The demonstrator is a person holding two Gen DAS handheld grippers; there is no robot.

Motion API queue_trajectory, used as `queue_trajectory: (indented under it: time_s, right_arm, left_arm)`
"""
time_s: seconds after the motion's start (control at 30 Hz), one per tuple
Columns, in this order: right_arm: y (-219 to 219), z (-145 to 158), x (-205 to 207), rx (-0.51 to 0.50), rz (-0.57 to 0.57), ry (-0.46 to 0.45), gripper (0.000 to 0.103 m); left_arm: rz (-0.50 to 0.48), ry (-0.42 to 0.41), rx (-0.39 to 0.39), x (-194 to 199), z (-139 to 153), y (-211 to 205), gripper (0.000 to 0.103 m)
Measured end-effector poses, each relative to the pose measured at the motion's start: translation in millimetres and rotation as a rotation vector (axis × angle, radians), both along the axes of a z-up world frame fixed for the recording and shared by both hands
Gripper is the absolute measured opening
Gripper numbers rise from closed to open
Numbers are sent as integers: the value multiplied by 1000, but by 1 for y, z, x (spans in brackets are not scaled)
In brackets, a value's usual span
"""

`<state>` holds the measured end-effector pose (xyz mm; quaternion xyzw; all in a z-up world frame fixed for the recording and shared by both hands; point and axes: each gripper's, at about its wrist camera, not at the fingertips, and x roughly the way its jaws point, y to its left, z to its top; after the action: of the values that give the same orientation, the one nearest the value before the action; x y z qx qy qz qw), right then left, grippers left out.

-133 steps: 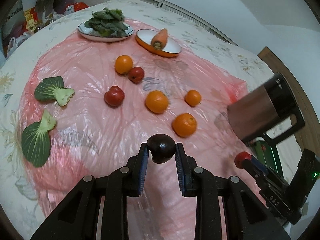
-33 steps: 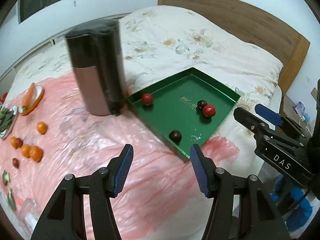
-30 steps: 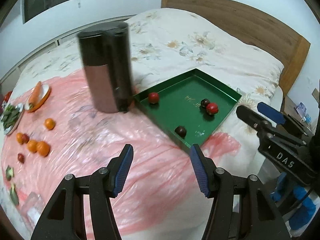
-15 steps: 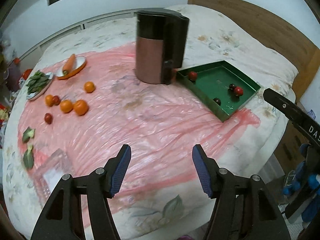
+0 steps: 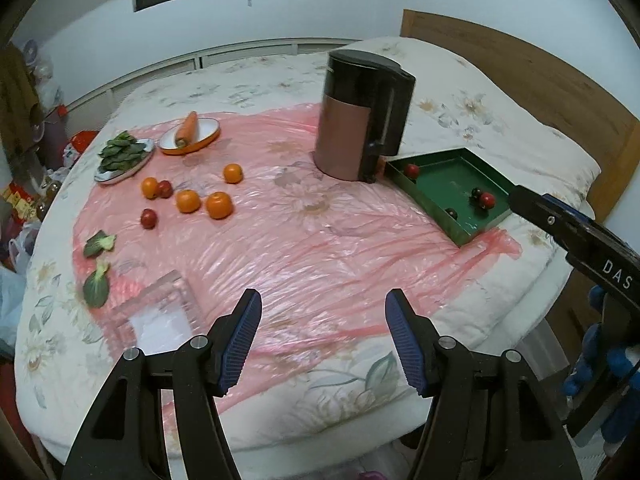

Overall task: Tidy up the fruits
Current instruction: 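Withdraw both open tools from the green tray back toward the fruits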

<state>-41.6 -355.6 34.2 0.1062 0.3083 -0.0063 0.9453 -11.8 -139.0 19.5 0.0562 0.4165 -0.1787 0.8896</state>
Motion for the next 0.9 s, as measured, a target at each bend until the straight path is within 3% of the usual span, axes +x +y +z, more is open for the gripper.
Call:
queue_trajectory:
  time_s: [0.3,0.9]
  right_arm:
    - [37,-3,8,-45,90,7,103]
    - [94,-76,89,-24,262,160,103]
  left_arm:
    - [82,-29,-22,1,-4,35,58]
    - [349,76,-83,64,-58,160,58]
